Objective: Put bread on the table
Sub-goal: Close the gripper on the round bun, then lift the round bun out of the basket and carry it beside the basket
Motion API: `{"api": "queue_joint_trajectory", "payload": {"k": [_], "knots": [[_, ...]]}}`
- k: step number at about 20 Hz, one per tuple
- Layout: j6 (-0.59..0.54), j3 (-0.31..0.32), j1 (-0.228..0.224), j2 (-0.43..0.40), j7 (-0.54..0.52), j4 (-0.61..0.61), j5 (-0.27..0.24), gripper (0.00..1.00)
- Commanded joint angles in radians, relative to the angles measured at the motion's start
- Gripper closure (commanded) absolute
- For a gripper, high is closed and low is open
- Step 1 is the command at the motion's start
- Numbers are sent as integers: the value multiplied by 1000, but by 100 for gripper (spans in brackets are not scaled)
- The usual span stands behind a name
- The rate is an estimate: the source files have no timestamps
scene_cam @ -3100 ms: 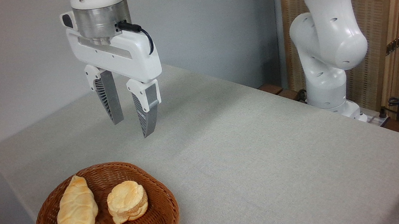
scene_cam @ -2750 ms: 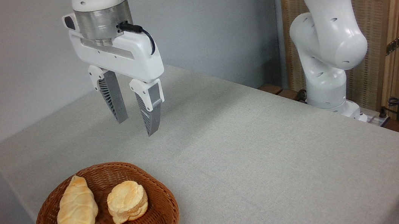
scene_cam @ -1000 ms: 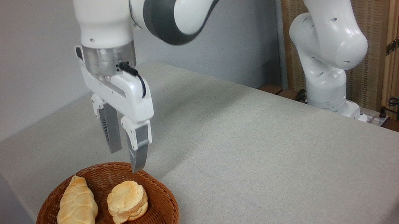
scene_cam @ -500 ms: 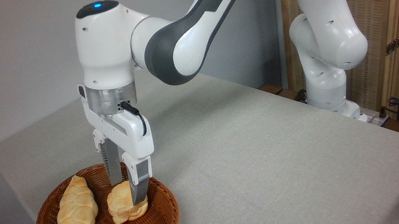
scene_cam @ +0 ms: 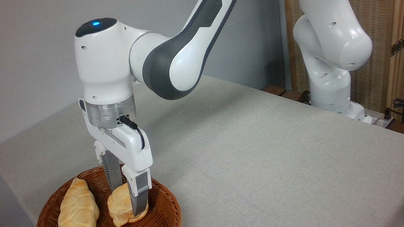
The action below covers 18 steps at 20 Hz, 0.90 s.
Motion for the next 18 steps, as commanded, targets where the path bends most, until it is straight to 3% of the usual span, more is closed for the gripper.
{"api": "queue_joint_trajectory", "payload": {"k": [1, 3, 11, 15, 18], "knots": [[14, 1, -3, 2, 16, 7, -21, 53], [9, 1, -3, 1, 14, 7, -21, 59], [5, 6, -1, -18, 14, 8, -21, 57], [-9, 11, -1, -112, 4, 11, -23, 57], [-118, 15, -1, -186, -7, 11, -23, 56]]}}
